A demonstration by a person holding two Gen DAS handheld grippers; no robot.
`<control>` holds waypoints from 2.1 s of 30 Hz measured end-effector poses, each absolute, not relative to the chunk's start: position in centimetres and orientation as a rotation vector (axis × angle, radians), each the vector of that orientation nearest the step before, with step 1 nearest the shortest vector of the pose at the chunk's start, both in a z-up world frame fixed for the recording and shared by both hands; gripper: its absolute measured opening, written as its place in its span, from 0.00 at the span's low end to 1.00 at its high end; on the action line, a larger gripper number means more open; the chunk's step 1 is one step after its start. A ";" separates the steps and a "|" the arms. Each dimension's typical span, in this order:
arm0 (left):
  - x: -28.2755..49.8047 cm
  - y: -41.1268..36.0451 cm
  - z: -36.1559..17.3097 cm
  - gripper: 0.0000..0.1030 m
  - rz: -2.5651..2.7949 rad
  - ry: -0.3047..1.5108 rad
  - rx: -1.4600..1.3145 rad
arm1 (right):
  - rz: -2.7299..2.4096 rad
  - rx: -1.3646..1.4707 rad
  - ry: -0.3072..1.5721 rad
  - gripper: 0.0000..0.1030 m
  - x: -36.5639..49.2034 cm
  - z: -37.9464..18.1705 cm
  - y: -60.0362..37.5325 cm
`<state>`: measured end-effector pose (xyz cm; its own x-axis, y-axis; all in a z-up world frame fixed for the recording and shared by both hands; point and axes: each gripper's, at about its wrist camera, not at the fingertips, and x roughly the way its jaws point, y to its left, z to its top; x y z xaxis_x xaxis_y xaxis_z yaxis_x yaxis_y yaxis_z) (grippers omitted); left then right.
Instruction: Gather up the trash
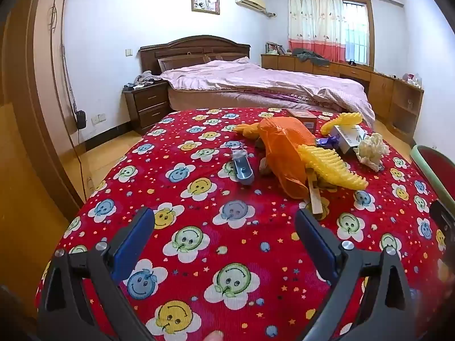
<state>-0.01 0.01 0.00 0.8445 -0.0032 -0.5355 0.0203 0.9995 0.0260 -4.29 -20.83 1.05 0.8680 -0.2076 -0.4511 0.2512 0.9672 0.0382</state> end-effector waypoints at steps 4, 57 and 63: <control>0.1 0.0 0.0 0.95 -0.012 0.584 0.039 | -0.242 0.090 0.462 1.00 -4.3 1.1 -20.8; 0.0 0.0 0.0 0.95 -0.012 0.581 0.033 | -0.241 0.091 0.468 1.00 -4.2 1.0 -20.8; 0.0 0.0 0.0 0.95 -0.012 0.581 0.033 | -0.241 0.091 0.467 1.00 -4.2 1.0 -20.8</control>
<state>0.03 0.03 0.00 0.8359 -0.0025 -0.5489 0.0210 0.9994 0.0274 -4.23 -20.82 0.98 0.8651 -0.2089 -0.4561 0.2502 0.9677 0.0315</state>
